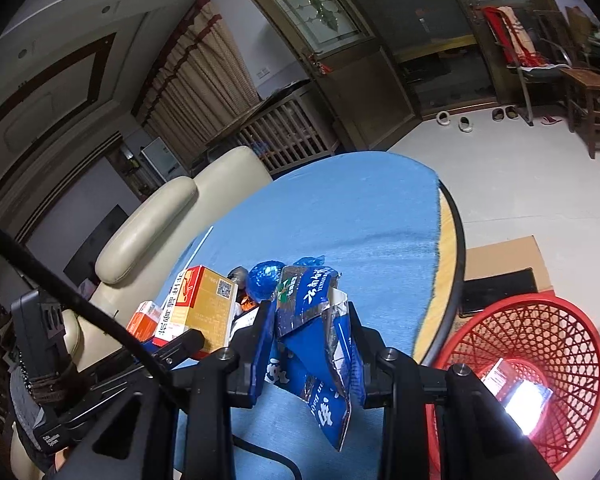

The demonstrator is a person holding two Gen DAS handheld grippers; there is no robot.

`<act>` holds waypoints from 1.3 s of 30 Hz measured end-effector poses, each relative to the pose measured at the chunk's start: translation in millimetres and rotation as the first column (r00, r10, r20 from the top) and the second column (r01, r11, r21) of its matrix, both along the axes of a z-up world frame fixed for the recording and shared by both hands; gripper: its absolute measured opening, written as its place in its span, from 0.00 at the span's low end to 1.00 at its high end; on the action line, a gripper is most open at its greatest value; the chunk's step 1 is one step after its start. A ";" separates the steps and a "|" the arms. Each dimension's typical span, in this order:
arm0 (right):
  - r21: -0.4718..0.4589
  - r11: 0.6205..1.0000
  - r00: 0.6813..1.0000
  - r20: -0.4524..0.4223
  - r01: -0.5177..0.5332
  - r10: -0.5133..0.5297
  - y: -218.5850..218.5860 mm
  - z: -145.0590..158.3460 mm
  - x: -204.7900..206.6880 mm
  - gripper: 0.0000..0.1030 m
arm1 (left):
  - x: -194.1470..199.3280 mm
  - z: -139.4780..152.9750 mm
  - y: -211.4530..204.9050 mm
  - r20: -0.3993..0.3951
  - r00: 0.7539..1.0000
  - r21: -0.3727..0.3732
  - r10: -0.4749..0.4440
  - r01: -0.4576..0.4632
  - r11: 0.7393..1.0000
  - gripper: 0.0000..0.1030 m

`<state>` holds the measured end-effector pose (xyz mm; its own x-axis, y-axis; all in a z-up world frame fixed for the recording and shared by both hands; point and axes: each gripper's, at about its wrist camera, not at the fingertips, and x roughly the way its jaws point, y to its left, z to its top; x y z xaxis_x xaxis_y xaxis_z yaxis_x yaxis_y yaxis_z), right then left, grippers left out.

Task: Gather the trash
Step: 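Lift and carry the medicine box and blue wrapper toward the red wastebasket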

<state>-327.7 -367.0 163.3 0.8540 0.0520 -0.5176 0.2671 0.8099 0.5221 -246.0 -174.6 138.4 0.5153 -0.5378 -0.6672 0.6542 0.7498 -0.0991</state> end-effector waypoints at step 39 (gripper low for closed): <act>0.007 0.978 0.976 -0.076 0.206 -0.205 -46.7 -18.0 -79.8 0.34 | -52.2 -18.5 -68.7 -0.022 0.967 0.043 -0.254 0.255 0.966 0.45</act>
